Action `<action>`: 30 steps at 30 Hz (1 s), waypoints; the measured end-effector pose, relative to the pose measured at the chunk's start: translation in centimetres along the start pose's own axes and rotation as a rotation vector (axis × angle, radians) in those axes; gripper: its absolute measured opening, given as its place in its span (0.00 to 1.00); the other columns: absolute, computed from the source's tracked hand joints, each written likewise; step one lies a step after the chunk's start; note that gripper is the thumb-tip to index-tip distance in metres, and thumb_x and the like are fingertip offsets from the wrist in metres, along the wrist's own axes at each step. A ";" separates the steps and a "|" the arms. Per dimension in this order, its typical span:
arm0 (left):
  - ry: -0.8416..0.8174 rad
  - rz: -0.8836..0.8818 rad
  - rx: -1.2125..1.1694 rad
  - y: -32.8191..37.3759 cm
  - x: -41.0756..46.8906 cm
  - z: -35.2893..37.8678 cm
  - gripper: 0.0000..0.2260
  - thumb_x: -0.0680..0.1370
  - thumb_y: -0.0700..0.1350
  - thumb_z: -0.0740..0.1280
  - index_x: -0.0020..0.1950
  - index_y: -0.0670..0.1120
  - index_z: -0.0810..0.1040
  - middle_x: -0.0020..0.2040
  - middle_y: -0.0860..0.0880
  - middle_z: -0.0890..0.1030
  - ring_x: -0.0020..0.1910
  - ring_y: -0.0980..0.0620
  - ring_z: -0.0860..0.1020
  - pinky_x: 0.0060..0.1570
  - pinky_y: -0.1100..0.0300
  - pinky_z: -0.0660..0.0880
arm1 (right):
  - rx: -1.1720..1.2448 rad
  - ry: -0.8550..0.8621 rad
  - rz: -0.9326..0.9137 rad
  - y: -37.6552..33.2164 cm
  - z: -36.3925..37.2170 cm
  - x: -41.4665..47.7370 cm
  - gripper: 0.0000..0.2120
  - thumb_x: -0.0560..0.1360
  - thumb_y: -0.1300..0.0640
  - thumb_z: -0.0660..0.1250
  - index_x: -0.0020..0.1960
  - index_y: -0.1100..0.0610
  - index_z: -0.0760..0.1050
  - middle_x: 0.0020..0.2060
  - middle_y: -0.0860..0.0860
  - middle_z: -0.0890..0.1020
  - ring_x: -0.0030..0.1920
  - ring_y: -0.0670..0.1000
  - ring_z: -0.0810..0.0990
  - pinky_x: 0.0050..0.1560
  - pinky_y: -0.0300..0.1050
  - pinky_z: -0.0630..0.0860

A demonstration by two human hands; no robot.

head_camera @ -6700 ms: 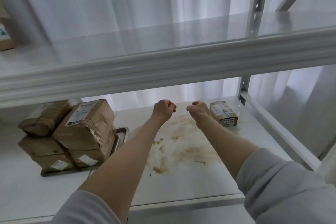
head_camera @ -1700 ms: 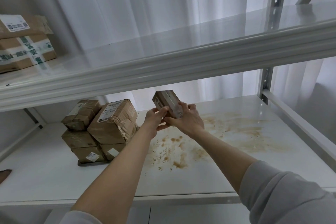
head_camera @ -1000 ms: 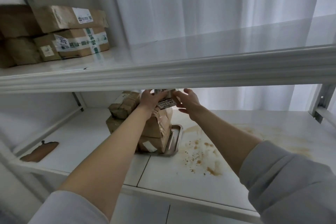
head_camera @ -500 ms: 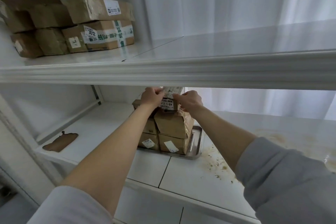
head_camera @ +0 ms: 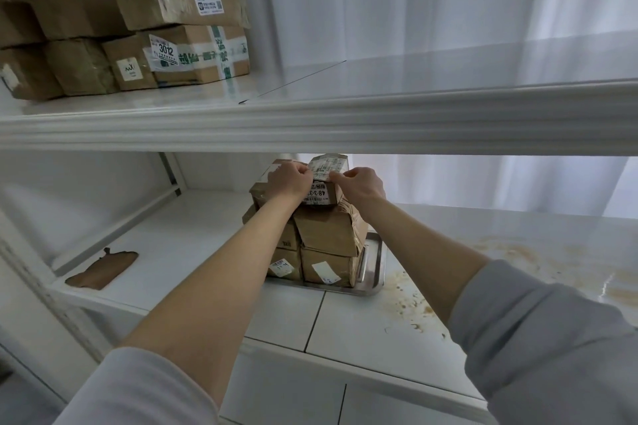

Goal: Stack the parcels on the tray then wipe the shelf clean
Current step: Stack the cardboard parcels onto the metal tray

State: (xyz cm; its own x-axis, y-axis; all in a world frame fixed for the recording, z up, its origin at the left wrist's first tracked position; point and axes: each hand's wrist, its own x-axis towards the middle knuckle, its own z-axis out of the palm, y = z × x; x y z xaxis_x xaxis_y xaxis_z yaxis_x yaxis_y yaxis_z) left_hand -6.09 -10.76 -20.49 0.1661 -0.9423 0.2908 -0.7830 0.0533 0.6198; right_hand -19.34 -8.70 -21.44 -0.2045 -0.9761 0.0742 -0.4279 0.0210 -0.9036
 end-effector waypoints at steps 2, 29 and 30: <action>0.014 -0.001 -0.001 -0.2 -0.1 0.1 0.14 0.79 0.50 0.60 0.55 0.47 0.81 0.57 0.48 0.82 0.60 0.44 0.76 0.56 0.51 0.75 | 0.023 -0.001 0.010 0.1 0.1 0.1 0.13 0.76 0.44 0.65 0.45 0.54 0.78 0.46 0.53 0.82 0.49 0.54 0.79 0.54 0.50 0.78; 0.251 -0.698 -0.343 -12.4 -7.1 3.1 0.17 0.80 0.39 0.57 0.68 0.42 0.70 0.68 0.41 0.71 0.65 0.40 0.72 0.62 0.50 0.71 | -0.043 -0.059 0.408 13.5 3.5 -3.3 0.10 0.77 0.56 0.62 0.48 0.64 0.72 0.49 0.61 0.76 0.52 0.60 0.78 0.46 0.48 0.74; 0.228 -0.706 -0.341 -13.0 -6.6 3.1 0.17 0.80 0.39 0.56 0.69 0.42 0.70 0.68 0.40 0.71 0.65 0.40 0.72 0.62 0.50 0.71 | -0.049 -0.055 0.414 13.4 3.8 -3.1 0.10 0.77 0.57 0.61 0.48 0.64 0.72 0.49 0.61 0.75 0.52 0.59 0.78 0.46 0.48 0.74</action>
State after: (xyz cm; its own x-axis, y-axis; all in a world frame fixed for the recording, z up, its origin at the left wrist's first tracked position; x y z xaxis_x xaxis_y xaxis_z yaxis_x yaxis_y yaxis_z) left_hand 1.17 -6.29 -32.73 0.6989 -0.7028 -0.1330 -0.2289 -0.3959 0.8893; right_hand -21.13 -6.22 -35.40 -0.3210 -0.8932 -0.3150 -0.3609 0.4229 -0.8312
